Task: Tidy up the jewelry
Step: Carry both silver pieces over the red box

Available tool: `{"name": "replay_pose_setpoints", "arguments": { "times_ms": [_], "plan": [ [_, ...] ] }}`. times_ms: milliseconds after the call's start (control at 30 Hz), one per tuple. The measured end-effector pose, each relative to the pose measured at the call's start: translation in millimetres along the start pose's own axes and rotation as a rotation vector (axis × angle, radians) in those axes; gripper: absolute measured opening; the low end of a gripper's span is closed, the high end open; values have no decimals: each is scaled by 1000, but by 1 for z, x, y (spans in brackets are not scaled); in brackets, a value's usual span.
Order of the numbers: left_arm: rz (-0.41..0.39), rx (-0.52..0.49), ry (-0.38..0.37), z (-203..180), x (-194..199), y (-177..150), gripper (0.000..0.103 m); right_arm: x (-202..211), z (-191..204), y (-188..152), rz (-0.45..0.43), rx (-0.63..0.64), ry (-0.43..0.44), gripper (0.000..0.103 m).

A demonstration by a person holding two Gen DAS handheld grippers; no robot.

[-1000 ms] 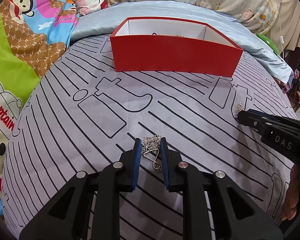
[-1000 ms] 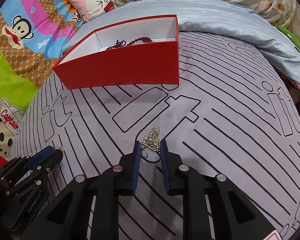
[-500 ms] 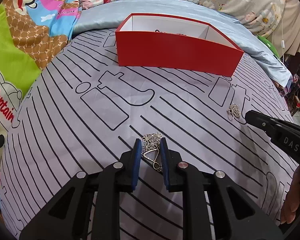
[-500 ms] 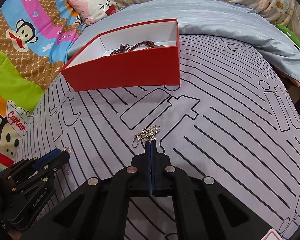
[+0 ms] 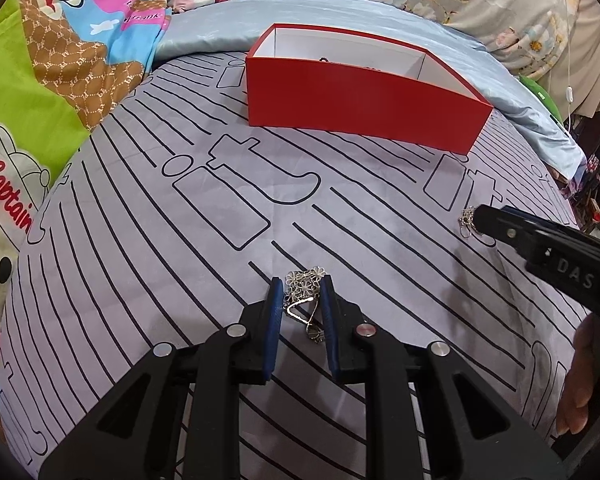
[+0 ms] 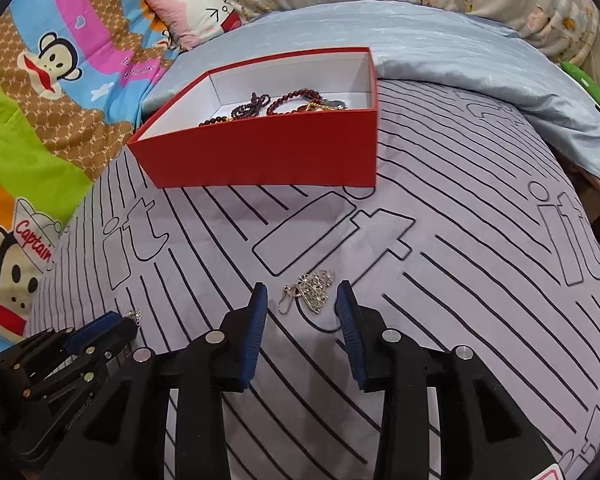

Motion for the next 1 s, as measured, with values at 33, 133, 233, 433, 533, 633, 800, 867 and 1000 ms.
{"name": "replay_pose_setpoints", "arguments": {
  "times_ms": [33,133,233,433,533,633,800,867,1000],
  "plan": [
    [0,-2,1,0,0,0,18,-4,1,1,6,6,-3,36],
    [3,-2,0,0,0,0,18,-14,3,0,25,26,-24,27],
    [5,-2,-1,0,-1,1,18,-17,5,-1,24,37,-28,16],
    [9,3,-5,0,0,2,18,-9,7,-1,8,38,-23,16],
    [10,8,-8,0,2,3,18,-1,7,2,-7,20,-7,16],
    [-5,15,-16,1,9,7,18,9,7,3,-24,6,8,16],
    [-36,26,-36,0,24,16,18,31,10,7,-56,-7,38,16],
    [-51,34,-48,0,31,20,18,39,13,7,-65,-6,47,16],
    [-74,50,-72,-1,45,29,18,52,18,7,-81,-3,69,16]
  ]
}}
Point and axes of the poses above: each gripper's, at about its wrist camera, not at the fingertips, and x roughly against the way its jaws point, z to its left, y to its top, the point moved 9 cm from there along -x, roughly the way its jaws point, and after that the axes turned 4 degrees about y, right-handed, at the moved point
